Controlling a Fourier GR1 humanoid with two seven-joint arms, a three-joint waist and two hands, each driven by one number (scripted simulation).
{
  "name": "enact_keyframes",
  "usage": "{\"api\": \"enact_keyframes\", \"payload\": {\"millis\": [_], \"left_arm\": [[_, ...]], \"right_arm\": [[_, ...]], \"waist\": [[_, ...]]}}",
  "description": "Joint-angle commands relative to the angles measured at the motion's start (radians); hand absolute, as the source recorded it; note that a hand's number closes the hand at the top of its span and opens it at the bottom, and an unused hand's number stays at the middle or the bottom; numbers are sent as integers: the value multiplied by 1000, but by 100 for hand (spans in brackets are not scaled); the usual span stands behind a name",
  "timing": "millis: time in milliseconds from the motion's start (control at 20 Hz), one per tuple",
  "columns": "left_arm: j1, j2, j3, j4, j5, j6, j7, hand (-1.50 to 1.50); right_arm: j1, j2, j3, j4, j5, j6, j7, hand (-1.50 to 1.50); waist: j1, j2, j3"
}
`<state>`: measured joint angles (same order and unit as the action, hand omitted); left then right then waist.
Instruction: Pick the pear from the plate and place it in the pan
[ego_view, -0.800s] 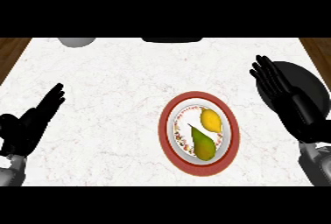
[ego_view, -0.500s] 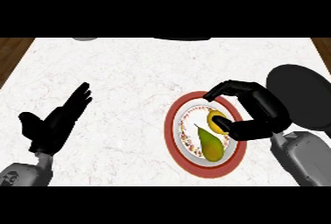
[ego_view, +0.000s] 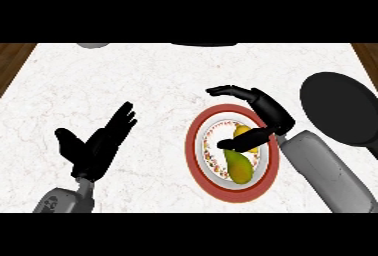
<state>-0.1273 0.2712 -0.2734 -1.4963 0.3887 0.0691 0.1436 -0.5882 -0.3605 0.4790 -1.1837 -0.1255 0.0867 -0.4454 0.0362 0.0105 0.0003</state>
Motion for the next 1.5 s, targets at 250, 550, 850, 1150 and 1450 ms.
{"api": "enact_keyframes", "payload": {"millis": [250, 550, 850, 1150, 1450], "left_arm": [[4, -44, -27, -7, -24, 34, 6, 0], [-19, -34, 14, 43, -6, 16, 2, 0], [34, -11, 20, -28, 1, 4, 15, 0], [38, -28, 19, -67, -23, 29, 71, 0], [52, -64, 29, -12, -52, -15, 5, 0]], "right_arm": [[-225, -114, 289, 0, 328, 198, 236, -150], [-395, -80, 428, -47, 472, 399, 468, -150], [-372, -46, 536, -187, 479, 649, 680, -150], [-244, -15, 475, -316, 477, 772, 891, -150], [-134, 101, 435, -346, 576, 792, 1011, -150]], "waist": [[-11, -20, -5], [-24, -16, -5], [-40, -22, -2], [-42, -16, -1], [-36, -12, -1]]}}
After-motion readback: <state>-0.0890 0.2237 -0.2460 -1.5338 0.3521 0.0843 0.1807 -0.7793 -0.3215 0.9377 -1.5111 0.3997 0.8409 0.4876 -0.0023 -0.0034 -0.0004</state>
